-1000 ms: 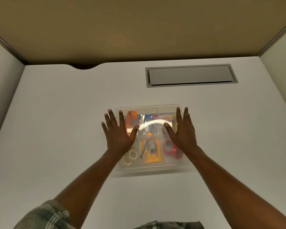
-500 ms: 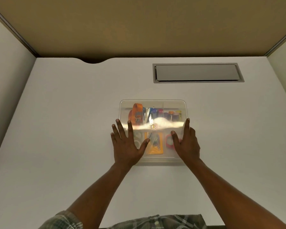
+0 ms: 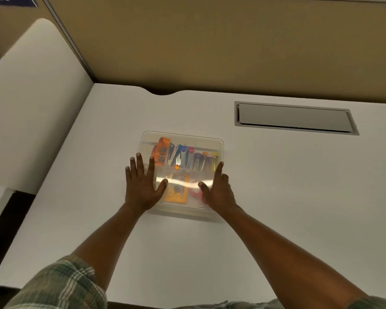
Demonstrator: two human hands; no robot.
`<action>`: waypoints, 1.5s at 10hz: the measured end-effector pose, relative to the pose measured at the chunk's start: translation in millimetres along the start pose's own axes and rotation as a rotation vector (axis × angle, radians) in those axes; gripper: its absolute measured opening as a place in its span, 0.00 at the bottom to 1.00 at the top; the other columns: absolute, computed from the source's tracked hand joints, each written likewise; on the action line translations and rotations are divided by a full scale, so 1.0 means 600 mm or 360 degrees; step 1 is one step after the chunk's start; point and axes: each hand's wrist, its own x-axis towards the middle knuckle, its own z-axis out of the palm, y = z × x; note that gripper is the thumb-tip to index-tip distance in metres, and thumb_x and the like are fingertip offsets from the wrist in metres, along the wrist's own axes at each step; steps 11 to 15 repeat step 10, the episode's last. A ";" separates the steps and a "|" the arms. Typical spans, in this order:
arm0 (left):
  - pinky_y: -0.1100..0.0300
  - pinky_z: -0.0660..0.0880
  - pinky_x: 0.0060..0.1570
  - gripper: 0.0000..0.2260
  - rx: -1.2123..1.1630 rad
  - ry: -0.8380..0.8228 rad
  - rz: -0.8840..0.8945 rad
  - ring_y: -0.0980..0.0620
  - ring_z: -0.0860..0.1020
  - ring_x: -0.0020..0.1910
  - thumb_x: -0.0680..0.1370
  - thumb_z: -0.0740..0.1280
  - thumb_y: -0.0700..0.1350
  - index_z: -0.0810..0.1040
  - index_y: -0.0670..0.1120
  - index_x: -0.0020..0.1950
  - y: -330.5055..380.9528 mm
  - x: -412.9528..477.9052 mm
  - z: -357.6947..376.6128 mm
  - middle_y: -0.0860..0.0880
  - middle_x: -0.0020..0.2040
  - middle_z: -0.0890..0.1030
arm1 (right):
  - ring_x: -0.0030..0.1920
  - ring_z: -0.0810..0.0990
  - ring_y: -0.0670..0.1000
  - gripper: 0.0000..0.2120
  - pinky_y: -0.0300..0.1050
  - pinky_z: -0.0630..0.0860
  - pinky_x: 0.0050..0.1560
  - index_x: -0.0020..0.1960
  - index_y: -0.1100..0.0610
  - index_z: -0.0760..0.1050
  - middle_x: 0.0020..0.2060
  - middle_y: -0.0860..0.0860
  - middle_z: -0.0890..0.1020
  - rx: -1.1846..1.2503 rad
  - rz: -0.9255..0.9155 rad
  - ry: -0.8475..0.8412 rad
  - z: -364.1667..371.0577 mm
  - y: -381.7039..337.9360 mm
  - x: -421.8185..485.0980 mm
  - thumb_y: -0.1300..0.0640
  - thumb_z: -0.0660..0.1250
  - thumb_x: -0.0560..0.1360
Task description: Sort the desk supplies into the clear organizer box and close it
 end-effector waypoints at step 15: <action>0.31 0.47 0.73 0.43 -0.0045 -0.0076 -0.0211 0.34 0.44 0.79 0.73 0.46 0.72 0.48 0.49 0.81 0.095 -0.050 0.000 0.37 0.80 0.44 | 0.72 0.65 0.58 0.31 0.56 0.71 0.66 0.75 0.56 0.65 0.76 0.54 0.64 -0.0697 -0.0158 -0.0289 -0.046 0.120 -0.058 0.36 0.57 0.80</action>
